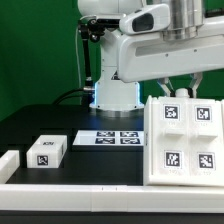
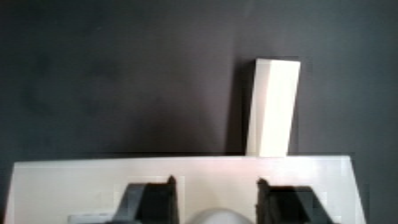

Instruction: Assemble cabinet

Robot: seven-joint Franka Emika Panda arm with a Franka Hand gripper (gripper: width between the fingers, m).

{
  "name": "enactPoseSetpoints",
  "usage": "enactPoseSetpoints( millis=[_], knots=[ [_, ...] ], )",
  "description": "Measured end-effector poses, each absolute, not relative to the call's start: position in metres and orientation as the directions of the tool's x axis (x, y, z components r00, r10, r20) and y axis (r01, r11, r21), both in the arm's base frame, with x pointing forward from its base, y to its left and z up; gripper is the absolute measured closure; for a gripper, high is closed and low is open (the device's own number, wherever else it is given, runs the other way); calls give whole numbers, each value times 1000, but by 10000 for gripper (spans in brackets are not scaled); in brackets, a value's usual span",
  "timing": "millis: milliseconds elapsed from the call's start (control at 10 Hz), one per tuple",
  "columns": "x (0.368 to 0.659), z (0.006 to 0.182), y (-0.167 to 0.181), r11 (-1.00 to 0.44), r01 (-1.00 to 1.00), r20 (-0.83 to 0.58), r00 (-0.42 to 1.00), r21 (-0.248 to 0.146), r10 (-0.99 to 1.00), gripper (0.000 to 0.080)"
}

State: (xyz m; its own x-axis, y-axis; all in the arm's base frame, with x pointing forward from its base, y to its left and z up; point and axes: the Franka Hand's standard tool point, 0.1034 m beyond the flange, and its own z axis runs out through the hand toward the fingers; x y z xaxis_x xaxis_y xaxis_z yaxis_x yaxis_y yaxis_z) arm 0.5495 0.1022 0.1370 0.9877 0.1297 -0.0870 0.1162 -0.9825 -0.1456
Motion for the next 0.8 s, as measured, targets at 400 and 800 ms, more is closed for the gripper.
enactPoseSetpoints(
  millis=[400, 800],
  knots=[
    [553, 139, 100, -982, 112, -105, 986, -149, 129, 591],
    [550, 152, 98, -980, 126, -127, 981, -153, 146, 591]
  ],
)
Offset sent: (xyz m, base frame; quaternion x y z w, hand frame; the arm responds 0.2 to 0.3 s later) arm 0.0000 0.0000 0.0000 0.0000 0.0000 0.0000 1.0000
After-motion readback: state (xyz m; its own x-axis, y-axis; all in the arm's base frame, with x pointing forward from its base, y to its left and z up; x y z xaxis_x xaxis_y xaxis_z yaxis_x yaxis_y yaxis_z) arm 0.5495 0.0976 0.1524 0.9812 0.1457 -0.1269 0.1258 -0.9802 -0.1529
